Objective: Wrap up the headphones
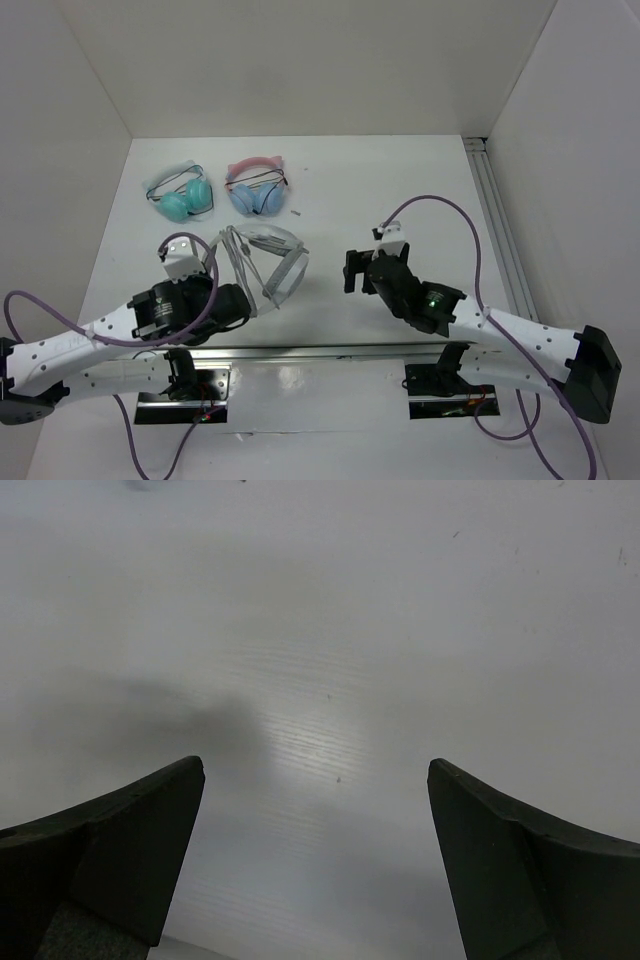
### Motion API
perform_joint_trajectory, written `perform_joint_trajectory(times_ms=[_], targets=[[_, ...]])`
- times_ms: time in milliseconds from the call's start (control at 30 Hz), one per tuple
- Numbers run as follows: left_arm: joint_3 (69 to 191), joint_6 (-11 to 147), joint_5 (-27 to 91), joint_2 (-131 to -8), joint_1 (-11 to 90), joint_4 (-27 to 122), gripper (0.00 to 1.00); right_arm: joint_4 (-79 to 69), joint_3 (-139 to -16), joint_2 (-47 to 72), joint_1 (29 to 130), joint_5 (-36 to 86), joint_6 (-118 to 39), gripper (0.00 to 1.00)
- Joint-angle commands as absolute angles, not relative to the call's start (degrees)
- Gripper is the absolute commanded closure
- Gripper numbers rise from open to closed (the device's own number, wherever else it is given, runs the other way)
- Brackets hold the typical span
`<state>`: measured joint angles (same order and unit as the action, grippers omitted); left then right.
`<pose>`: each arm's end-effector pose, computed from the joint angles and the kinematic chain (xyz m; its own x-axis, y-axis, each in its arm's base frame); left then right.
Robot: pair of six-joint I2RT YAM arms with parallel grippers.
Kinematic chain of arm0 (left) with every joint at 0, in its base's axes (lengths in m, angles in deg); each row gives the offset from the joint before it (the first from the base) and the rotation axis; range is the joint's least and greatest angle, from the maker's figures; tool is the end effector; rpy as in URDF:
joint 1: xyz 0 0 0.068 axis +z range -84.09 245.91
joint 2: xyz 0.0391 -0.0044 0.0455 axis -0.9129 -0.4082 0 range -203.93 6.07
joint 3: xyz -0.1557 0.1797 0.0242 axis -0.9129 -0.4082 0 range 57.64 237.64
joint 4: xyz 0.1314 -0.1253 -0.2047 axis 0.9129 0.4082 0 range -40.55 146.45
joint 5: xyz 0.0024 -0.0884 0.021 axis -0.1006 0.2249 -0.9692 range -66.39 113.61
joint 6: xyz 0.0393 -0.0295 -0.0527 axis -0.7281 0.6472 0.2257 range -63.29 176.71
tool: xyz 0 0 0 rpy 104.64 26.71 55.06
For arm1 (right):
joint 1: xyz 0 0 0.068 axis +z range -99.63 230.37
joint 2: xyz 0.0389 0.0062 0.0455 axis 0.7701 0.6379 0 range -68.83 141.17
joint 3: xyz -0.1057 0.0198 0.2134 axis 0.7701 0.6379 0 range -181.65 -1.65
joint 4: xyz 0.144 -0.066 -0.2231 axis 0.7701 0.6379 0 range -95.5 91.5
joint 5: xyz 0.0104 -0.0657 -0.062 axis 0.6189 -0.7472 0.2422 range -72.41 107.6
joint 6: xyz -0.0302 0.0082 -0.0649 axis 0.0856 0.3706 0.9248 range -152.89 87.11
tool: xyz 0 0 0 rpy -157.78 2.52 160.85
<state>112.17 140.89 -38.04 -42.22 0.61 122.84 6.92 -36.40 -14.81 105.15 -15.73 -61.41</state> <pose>0.1134 -0.1210 0.2777 -0.3262 -0.4213 -0.8462 -0.3537 0.8845 -0.3041 0.1733 0.1888 0.2051 -0.4634 0.0351 -0.8854 -0.2184 0.9639 0.1525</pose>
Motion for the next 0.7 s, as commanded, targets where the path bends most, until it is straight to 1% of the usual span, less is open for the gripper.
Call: perform_joint_trajectory(times_ms=[0, 133, 267, 367, 500, 567, 633, 667], targets=[[111.70, 155.14, -40.64, -41.57, 0.69, 123.46, 1.00, 7.68, -37.43, -15.83, 107.66, -18.96, -62.60, 0.00], [110.20, 157.77, -38.89, -41.57, 0.69, 123.46, 1.00, 6.19, -35.50, -14.60, 108.90, -18.97, -62.60, 0.00], [109.06, 164.01, -38.36, -41.57, 0.69, 127.67, 1.00, 3.47, -33.65, -12.24, 109.43, -18.35, -62.60, 0.00], [108.53, 164.54, -38.36, -40.16, 0.69, 127.67, 1.00, 1.88, -31.98, -10.74, 109.95, -17.74, -62.60, 0.00], [107.39, 165.16, -38.36, -39.63, 3.85, 127.67, 1.00, -0.22, -30.75, -9.42, 109.96, -17.12, -63.22, 0.00], [107.39, 162.46, -37.66, -40.95, 7.27, 125.58, 1.00, -0.84, -30.75, -8.89, 109.96, -16.59, -63.22, 0.00], [108.09, 153.18, -36.43, -42.18, 10.87, 121.81, 1.00, -1.63, -30.75, -7.75, 110.48, -15.11, -63.22, 0.00], [108.09, 147.73, -34.25, -42.79, 15.32, 113.87, 1.00, -1.64, -30.75, -7.75, 110.48, -15.10, -63.22, 0.00]])
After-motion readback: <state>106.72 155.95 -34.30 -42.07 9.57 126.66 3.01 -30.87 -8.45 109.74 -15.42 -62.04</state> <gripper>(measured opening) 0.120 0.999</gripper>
